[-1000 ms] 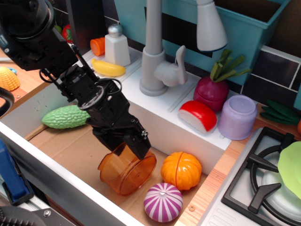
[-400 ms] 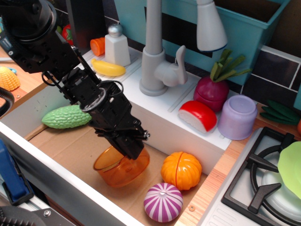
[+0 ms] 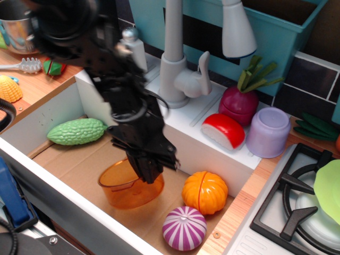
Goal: Flip orange pot upright in sink
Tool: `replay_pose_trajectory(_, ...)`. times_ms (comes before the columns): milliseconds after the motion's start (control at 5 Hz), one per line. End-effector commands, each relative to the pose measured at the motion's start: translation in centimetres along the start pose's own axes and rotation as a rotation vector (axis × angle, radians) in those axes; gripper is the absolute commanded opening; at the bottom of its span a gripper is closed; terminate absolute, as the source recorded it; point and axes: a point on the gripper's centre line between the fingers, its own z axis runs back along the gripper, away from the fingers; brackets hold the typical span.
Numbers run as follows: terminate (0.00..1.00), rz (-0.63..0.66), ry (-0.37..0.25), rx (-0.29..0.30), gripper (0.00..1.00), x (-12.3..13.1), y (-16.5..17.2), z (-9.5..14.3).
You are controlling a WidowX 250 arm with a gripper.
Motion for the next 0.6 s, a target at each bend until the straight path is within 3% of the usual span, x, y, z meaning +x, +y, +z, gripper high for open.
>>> replay_pose_trajectory(0,0.00,-0.063,-0.076,0.131,0.00,0.84,-0.37,0.46)
replay_pose_trajectory(200,0.00,-0.077,-0.108,0.154,1.00,0.66,-0.19,-0.08)
replay_pose_trajectory(400,1.00,-0.116,-0.152,0.184,1.00,0.37,-0.09,-0.47)
